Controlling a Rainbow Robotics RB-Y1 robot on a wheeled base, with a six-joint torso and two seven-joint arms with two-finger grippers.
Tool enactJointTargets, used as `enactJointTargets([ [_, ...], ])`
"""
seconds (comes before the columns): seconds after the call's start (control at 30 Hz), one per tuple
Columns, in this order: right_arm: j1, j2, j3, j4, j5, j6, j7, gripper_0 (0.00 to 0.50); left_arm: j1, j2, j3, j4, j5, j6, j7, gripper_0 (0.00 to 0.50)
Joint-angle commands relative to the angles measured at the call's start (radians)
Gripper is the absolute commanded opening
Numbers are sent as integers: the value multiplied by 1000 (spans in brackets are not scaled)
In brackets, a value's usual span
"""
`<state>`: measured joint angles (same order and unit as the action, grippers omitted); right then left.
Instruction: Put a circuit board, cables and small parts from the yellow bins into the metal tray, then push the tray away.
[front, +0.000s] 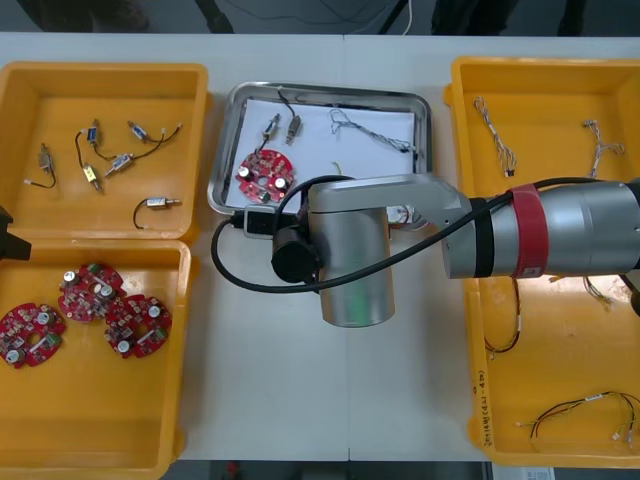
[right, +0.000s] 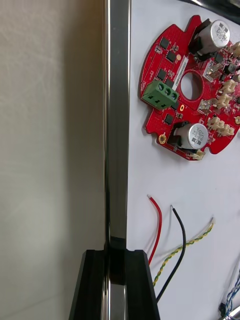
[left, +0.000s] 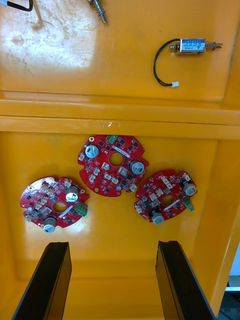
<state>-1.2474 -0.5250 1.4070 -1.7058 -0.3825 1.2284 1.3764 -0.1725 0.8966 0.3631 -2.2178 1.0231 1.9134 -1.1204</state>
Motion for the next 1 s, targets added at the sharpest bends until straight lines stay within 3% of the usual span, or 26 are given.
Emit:
enactJointTargets([
  [0.03,-52,-32,9,0,20,-30,47,0,16,19,30,-25,6,7,-107,500],
  [0.67,-116,-69,118,-2,76,-63,38,0,16,19,30,-25,6,7,-107,500],
  [1.0,-129,-63,116,110,74,-161,33,0,16,19,30,-25,6,7,-107,500],
])
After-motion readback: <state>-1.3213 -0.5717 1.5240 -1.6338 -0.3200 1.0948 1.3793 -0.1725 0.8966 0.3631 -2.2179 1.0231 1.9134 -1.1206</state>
